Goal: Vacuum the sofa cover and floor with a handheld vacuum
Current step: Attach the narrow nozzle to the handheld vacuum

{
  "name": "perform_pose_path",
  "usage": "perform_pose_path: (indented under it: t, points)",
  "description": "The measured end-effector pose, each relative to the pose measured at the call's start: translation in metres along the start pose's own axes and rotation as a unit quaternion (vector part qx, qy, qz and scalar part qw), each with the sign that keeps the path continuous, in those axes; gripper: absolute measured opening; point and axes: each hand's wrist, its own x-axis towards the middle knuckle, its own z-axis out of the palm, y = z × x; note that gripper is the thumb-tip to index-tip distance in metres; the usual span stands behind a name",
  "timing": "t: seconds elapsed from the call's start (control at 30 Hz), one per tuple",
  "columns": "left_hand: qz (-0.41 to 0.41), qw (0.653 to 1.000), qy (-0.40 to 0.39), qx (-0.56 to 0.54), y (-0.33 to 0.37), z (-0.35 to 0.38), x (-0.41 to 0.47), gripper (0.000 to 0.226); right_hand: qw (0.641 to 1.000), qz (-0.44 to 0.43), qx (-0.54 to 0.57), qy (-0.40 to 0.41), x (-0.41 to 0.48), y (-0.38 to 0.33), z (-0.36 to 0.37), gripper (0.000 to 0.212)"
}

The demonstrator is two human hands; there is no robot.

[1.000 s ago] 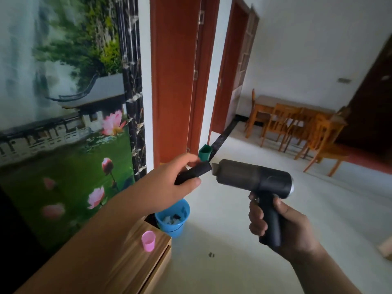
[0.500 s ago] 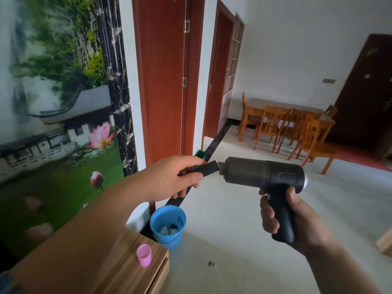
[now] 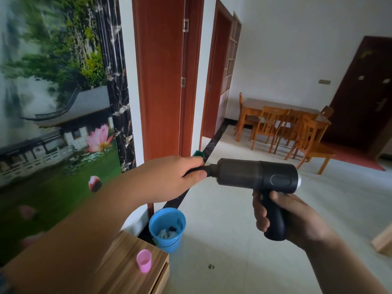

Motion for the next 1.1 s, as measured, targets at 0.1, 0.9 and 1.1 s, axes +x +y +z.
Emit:
perform_pose_path:
  t: [0.1,0.9,1.1]
  points:
    - [0.0,1.0,0.004,0.029,-0.003,-0.001,0.002,0.025,0.997,-0.002,-0.064,0.042,0.008,-0.001,0.002,0.053]
    - [0.032,0.996,-0.041,0.065,0.003,-0.004,0.01,0.03,0.986,0.031,-0.152,0.054,-0.007,-0.023,0.013,0.065]
    - [0.079,0.979,0.059,0.178,0.007,0.003,0.009,0.027,0.985,0.021,-0.153,0.072,-0.014,-0.031,0.016,0.063]
